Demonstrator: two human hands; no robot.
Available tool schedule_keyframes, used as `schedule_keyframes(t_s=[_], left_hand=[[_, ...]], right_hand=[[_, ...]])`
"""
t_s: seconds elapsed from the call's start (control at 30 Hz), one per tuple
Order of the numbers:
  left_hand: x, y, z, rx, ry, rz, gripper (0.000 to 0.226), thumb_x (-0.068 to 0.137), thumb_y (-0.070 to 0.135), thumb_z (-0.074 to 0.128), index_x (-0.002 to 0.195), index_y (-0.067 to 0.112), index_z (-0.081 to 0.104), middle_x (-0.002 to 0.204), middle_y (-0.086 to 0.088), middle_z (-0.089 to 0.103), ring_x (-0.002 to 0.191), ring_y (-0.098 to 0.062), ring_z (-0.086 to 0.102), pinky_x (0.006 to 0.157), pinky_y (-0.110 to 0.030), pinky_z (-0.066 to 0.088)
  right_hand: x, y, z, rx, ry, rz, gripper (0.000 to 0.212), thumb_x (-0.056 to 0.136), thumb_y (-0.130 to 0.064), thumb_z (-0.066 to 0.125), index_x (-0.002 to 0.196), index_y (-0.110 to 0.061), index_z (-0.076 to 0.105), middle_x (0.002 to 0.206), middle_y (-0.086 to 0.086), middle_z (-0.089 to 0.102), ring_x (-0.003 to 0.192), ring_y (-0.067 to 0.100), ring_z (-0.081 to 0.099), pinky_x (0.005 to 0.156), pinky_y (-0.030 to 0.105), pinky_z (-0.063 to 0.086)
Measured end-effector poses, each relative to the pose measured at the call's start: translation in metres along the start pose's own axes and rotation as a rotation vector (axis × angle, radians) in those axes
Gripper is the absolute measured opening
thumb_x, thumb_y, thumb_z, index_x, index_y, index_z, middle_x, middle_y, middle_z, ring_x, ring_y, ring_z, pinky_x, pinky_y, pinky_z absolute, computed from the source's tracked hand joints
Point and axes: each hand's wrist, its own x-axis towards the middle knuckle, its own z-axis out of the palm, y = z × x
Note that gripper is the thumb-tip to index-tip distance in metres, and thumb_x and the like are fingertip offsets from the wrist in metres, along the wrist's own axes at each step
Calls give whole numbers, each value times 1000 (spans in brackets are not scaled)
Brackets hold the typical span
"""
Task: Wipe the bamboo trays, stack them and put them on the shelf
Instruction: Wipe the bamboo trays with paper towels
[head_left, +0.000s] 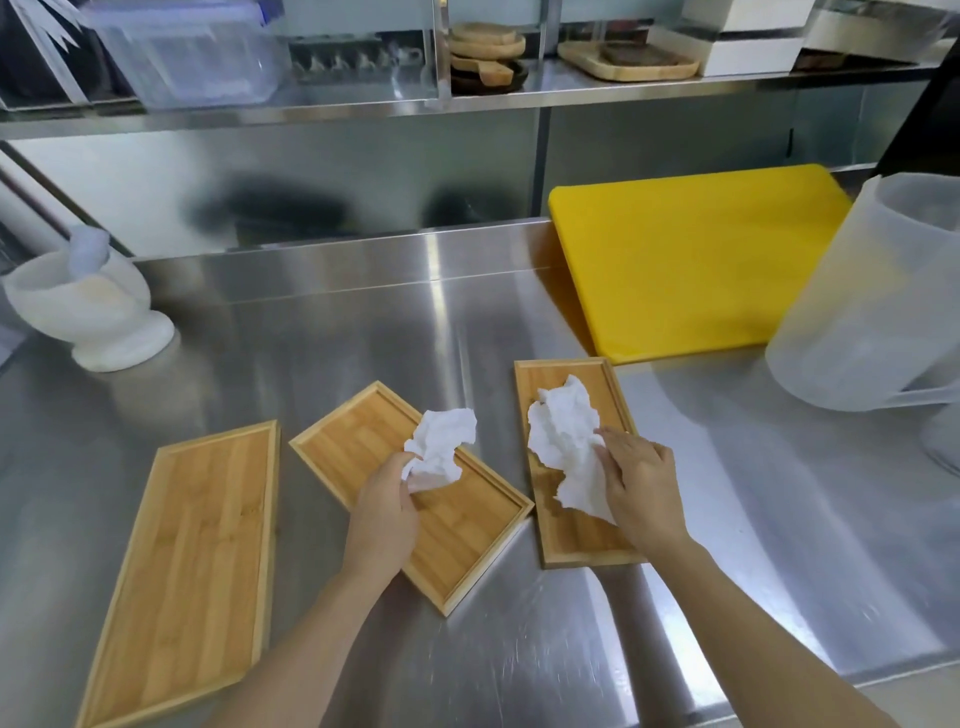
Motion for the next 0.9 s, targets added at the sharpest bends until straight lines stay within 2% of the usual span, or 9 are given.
schedule_keyframes(t_s=[0.2, 0.27, 0.37, 0.47, 0.57, 0.63, 0.7, 0.8, 0.9], left_hand=[[14, 17, 9, 63, 57, -13, 17, 90, 6, 37, 100, 10, 51, 91, -3, 54, 78, -24, 52, 55, -31, 38], [22, 20, 10, 159, 77, -22, 10, 90, 19, 45, 94, 10, 48, 90, -3, 50, 76, -24, 50, 56, -32, 37], [39, 19, 9, 332, 100, -25, 28, 89, 38, 51, 80, 11, 47, 91, -3, 49, 75, -22, 48, 53, -30, 33], [56, 12, 10, 422, 109, -30, 29, 89, 34, 52, 70, 14, 43, 97, -6, 51, 71, -20, 45, 48, -27, 26], [68, 11, 14, 388, 96, -82, 24, 88, 34, 57, 94, 12, 51, 115, -10, 52, 72, -23, 49, 55, -29, 33], [72, 10, 16, 381, 40, -86, 48, 85, 41, 59, 124, 18, 45, 127, -11, 50, 87, -28, 57, 62, -31, 38], [73, 9, 19, 404, -20, -83, 70, 84, 49, 59, 141, 26, 26, 133, -9, 49, 102, -29, 59, 62, -31, 39], [71, 4, 25, 396, -58, -103, 80, 83, 52, 57, 146, 30, 13, 138, -8, 47, 108, -28, 58, 60, -29, 40], [68, -2, 27, 373, -81, -109, 66, 88, 50, 51, 144, 33, 20, 134, -5, 49, 107, -25, 58, 61, -28, 38]], right_hand=[[9, 5, -10, 274, 32, 313, 14, 89, -10, 40, 85, -22, 47, 82, -1, 55, 73, 18, 51, 59, 26, 40], [17, 7, -9, 215, 24, 370, 9, 92, -21, 39, 83, -20, 43, 79, 2, 55, 69, 19, 52, 57, 29, 41], [32, 10, -6, 26, -26, 394, 22, 89, -34, 48, 85, -12, 45, 77, 6, 57, 64, 22, 52, 56, 31, 41], [47, 9, 0, 4, -59, 406, 26, 87, -30, 54, 97, -7, 46, 85, 15, 64, 66, 28, 55, 58, 32, 43], [63, 8, 8, 45, -130, 385, 37, 86, -29, 56, 115, -9, 42, 100, 18, 65, 83, 36, 62, 64, 36, 46], [74, 6, 14, 27, -177, 372, 46, 87, -33, 54, 123, -9, 38, 105, 18, 64, 91, 37, 61, 67, 38, 46], [84, 5, 20, -16, -189, 386, 54, 87, -37, 51, 129, -8, 33, 105, 18, 64, 91, 37, 62, 67, 38, 45], [92, 4, 30, -78, -229, 402, 59, 85, -44, 51, 128, -8, 31, 104, 16, 65, 90, 35, 63, 67, 38, 45], [93, 9, 40, -71, -327, 401, 56, 83, -43, 55, 123, -9, 36, 106, 13, 64, 94, 32, 62, 68, 35, 39]])
